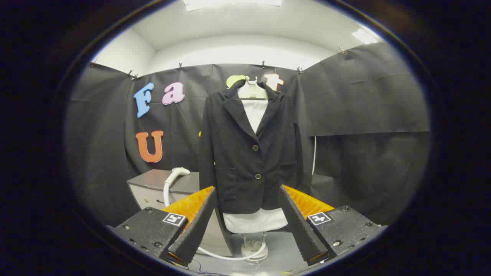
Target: Iron the clothes twice with a garment steamer, once on the left side and once on the right side.
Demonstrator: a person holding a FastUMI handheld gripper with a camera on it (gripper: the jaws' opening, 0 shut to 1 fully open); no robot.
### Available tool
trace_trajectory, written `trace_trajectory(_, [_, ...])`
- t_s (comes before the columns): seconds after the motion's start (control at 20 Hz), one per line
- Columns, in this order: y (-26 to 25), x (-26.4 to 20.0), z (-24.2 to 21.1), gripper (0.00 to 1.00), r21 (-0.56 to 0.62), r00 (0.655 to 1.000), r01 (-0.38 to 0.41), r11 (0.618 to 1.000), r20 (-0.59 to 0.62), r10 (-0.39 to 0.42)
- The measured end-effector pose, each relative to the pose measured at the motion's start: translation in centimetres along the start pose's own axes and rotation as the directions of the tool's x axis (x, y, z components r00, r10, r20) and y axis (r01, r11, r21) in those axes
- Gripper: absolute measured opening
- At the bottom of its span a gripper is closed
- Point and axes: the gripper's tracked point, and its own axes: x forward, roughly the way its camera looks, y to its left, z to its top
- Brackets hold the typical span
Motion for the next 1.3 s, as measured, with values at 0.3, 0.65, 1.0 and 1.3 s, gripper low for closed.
trace_trajectory(0.3, [-0.1,0.0,-0.2,1.00,0.008,1.000,0.000,1.000,-0.022,0.000])
trace_trajectory(0.65, [-0.1,0.1,-0.5,1.00,0.014,0.999,0.006,1.000,-0.050,-0.005])
trace_trajectory(1.0, [2.1,3.2,0.3,1.00,0.035,0.998,-0.005,0.999,-0.058,0.007])
trace_trajectory(1.3, [8.3,7.7,2.1,1.00,0.028,0.995,-0.076,0.997,-0.065,0.078])
